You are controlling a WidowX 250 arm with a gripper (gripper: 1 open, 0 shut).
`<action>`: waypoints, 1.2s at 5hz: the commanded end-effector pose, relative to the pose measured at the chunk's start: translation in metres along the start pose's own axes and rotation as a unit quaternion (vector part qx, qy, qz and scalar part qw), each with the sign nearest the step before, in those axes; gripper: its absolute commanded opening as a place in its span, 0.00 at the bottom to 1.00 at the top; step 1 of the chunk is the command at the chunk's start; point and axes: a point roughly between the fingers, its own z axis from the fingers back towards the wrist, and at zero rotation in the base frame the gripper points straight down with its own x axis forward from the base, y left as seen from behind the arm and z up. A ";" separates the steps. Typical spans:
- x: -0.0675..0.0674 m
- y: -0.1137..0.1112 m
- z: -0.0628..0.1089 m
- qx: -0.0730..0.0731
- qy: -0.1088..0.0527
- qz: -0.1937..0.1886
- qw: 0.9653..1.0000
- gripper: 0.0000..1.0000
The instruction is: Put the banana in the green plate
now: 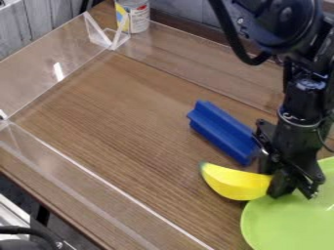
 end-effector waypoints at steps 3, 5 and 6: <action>-0.002 -0.005 -0.011 -0.012 0.021 -0.020 0.999 0.00; -0.001 -0.005 -0.011 -0.014 0.024 -0.023 0.999 0.00; -0.001 -0.005 -0.011 -0.015 0.026 -0.024 0.999 0.00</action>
